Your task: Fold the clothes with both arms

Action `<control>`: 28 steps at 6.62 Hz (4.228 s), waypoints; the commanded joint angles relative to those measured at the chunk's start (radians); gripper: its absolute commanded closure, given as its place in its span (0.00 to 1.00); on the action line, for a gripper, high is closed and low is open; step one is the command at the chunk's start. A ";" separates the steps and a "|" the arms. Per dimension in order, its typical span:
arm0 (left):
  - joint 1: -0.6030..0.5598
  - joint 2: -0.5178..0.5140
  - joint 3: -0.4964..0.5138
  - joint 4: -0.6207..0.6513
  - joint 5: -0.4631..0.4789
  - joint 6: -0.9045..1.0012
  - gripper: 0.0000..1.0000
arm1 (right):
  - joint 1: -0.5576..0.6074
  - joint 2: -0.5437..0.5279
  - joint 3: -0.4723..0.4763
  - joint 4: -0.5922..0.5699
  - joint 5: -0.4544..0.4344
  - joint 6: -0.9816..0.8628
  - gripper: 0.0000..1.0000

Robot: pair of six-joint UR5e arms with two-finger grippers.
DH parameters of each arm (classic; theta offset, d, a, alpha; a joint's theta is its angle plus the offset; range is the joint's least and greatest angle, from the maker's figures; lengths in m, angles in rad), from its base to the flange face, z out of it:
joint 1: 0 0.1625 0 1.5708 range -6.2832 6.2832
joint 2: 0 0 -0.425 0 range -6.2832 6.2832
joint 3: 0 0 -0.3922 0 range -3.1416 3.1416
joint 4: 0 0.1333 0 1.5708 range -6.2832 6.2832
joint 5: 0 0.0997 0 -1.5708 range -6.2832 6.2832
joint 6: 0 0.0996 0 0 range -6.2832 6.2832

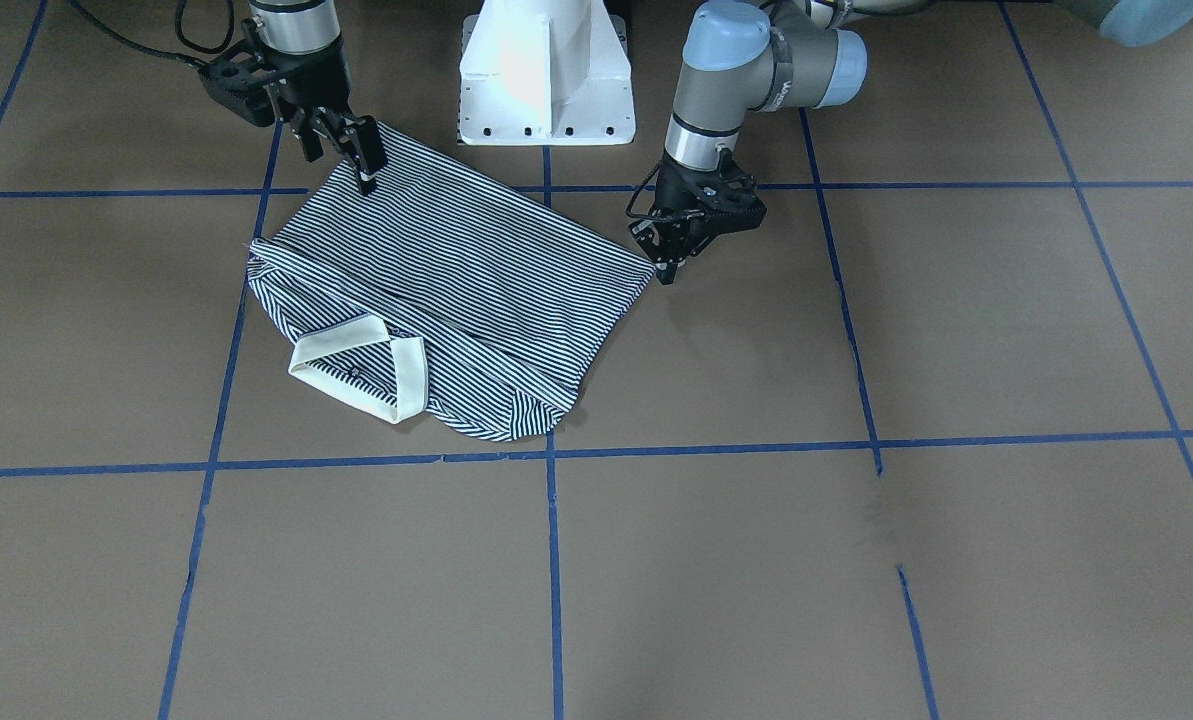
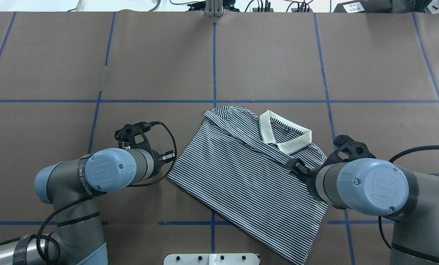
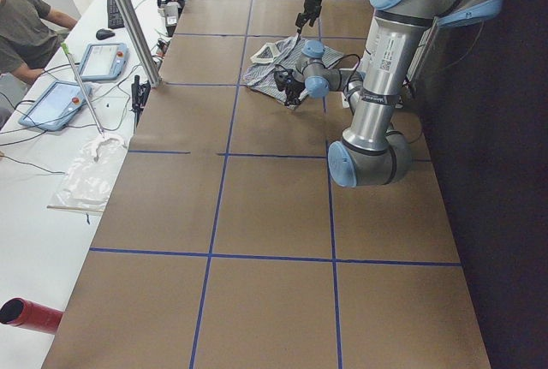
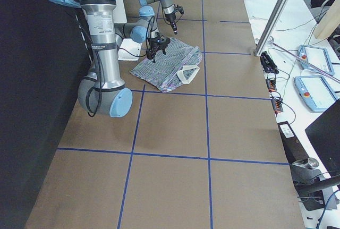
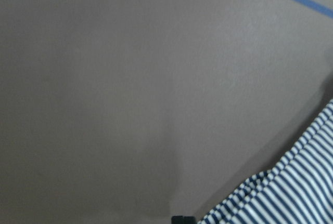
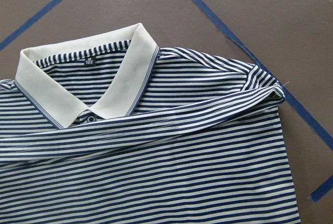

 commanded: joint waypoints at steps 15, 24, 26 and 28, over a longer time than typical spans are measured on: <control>-0.052 -0.048 0.031 0.088 0.003 0.159 1.00 | -0.003 0.015 -0.009 0.005 0.000 0.000 0.00; -0.413 -0.484 0.733 -0.288 0.088 0.480 0.52 | 0.005 0.158 -0.125 0.006 -0.044 -0.001 0.00; -0.413 -0.270 0.417 -0.285 -0.010 0.479 0.46 | 0.020 0.252 -0.202 0.008 -0.043 -0.099 0.00; -0.410 -0.143 0.247 -0.277 -0.041 0.480 0.46 | 0.014 0.413 -0.405 0.005 -0.040 -0.283 0.00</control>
